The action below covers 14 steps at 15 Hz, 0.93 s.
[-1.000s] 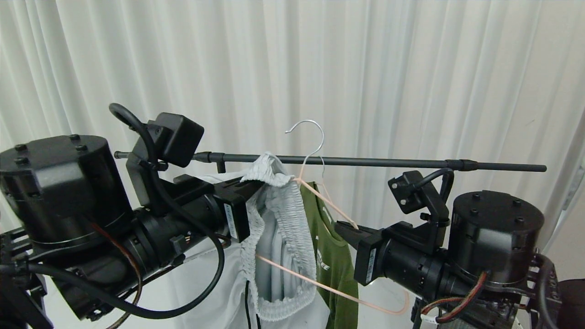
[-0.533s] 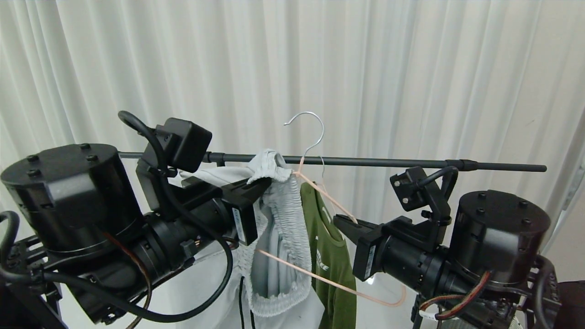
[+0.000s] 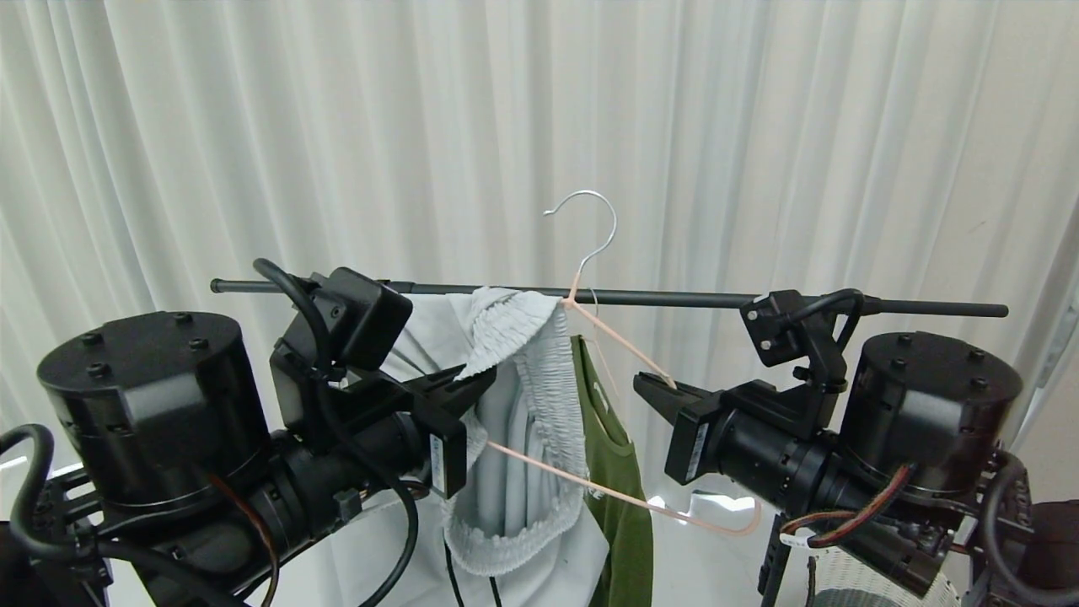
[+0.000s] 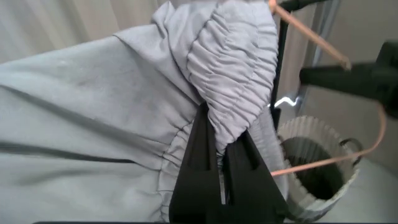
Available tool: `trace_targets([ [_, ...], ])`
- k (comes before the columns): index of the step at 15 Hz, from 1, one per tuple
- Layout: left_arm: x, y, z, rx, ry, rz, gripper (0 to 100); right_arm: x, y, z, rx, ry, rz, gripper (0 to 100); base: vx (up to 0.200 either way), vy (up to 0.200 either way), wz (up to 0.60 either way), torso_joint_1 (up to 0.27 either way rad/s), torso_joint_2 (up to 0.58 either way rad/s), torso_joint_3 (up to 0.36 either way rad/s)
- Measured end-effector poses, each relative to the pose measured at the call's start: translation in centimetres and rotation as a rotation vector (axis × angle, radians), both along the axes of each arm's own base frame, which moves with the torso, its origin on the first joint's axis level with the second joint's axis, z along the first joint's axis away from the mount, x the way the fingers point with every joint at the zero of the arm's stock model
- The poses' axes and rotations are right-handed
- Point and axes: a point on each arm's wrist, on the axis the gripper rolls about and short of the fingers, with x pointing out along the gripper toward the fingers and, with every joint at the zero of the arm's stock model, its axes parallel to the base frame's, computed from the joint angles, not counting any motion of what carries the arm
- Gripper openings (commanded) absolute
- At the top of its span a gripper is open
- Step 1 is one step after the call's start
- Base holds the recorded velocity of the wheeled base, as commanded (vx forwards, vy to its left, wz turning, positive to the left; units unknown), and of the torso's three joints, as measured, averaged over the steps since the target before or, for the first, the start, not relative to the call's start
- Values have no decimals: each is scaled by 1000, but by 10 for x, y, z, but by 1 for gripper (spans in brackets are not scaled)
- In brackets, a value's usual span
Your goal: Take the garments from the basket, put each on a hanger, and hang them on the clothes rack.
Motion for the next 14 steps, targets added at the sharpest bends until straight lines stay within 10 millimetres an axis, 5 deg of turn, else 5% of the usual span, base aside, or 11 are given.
trace_targets([
  [1,0,0,-1,2,2,0,0,0,0,0,-4,-4,0,0,0,0,0,0,0,0],
  [2,0,0,-1,4,4,0,100,0,0,0,-7,-6,-1,0,0,0,0,0,0,0],
  [9,-3,2,-3,-10,-41,-10,100,-3,-4,6,18,-31,-2,0,0,0,0,0,0,0],
  [14,-18,13,-16,50,-152,-69,100,13,-21,4,-42,-72,-74,0,0,0,0,0,0,0],
])
